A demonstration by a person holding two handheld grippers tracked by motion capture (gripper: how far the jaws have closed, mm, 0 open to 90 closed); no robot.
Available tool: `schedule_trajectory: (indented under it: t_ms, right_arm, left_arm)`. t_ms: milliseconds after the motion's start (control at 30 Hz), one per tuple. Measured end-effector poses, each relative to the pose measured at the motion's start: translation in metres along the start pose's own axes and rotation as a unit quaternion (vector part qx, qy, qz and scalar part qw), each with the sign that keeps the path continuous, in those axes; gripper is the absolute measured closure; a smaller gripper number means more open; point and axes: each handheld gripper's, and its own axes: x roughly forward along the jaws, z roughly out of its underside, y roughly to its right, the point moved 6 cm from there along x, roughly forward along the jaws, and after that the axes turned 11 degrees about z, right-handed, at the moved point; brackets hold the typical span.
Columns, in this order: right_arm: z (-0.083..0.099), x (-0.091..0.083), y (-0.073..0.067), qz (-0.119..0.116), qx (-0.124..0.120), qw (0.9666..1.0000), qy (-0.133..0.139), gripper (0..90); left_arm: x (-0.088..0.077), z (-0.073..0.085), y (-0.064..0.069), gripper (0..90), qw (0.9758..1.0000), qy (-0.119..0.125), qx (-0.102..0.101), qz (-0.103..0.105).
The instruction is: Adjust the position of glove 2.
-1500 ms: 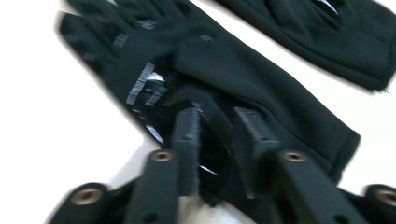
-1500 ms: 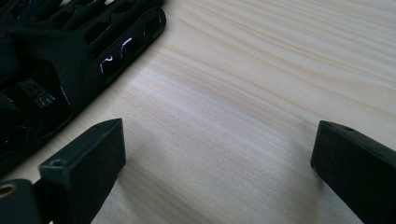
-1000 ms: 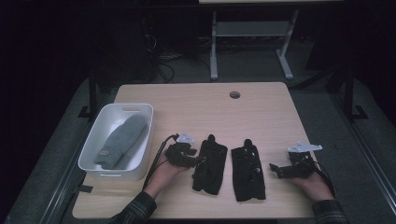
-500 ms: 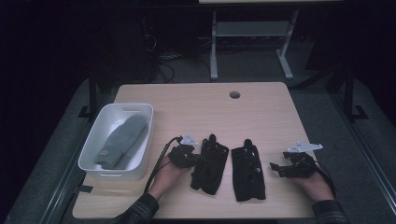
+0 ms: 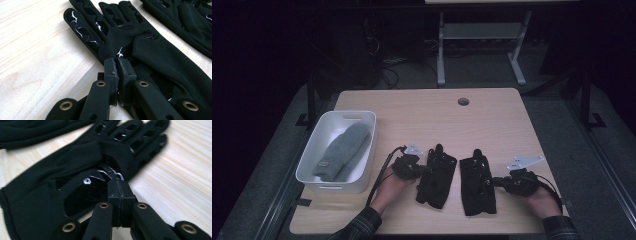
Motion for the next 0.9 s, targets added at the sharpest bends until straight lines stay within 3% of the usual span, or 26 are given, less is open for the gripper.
schedule_trajectory:
  t_ms: [300, 467, 633, 900]
  right_arm:
    - [-0.004, 0.005, -0.013, -0.022, -0.015, 0.9996, -0.004, 89.8]
    - [-0.006, 0.006, -0.017, -0.028, -0.017, 0.9995, -0.004, 89.8]
    - [-0.008, 0.009, -0.020, -0.033, -0.023, 0.9992, -0.004, 89.8]
    - [-0.012, 0.012, -0.025, -0.039, -0.025, 0.9989, -0.002, 89.8]
  left_arm:
    - [-0.007, -0.002, 0.004, 86.6, 0.9998, 0.008, -0.008, 0.018]
    - [-0.013, -0.009, 0.006, 86.7, 0.9989, 0.038, -0.015, 0.024]
    - [-0.021, -0.012, 0.006, 86.8, 0.9982, 0.053, -0.018, 0.020]
    - [-0.026, -0.019, 0.016, 86.8, 0.9958, 0.068, -0.022, 0.057]
